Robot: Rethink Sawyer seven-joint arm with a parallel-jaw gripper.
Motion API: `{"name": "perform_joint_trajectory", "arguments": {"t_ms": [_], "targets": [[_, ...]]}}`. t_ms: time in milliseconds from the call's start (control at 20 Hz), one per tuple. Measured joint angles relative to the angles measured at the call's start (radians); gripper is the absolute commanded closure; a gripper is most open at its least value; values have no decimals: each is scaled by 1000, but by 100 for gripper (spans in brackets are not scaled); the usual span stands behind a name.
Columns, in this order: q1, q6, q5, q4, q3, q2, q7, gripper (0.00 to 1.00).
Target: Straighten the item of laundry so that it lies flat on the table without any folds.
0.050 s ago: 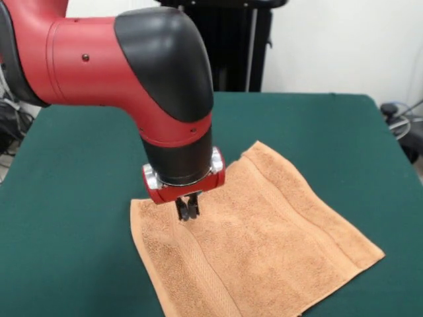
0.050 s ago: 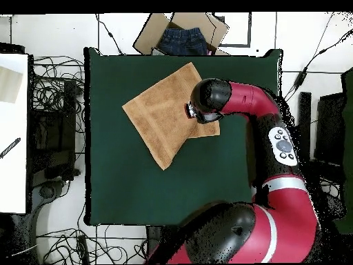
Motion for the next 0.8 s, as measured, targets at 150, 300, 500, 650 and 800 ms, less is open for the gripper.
{"name": "perform_joint_trajectory", "arguments": {"t_ms": [150, 300, 500, 650, 800], "targets": [[26, -12, -11, 0, -28, -3, 0, 100], [59, -22, -11, 2, -59, -11, 0, 100], [73, -22, -4, 13, -76, -25, 0, 100], [70, -22, 7, 27, -76, -37, 0, 100], [59, -22, 33, 48, -76, -59, 0, 100]]}}
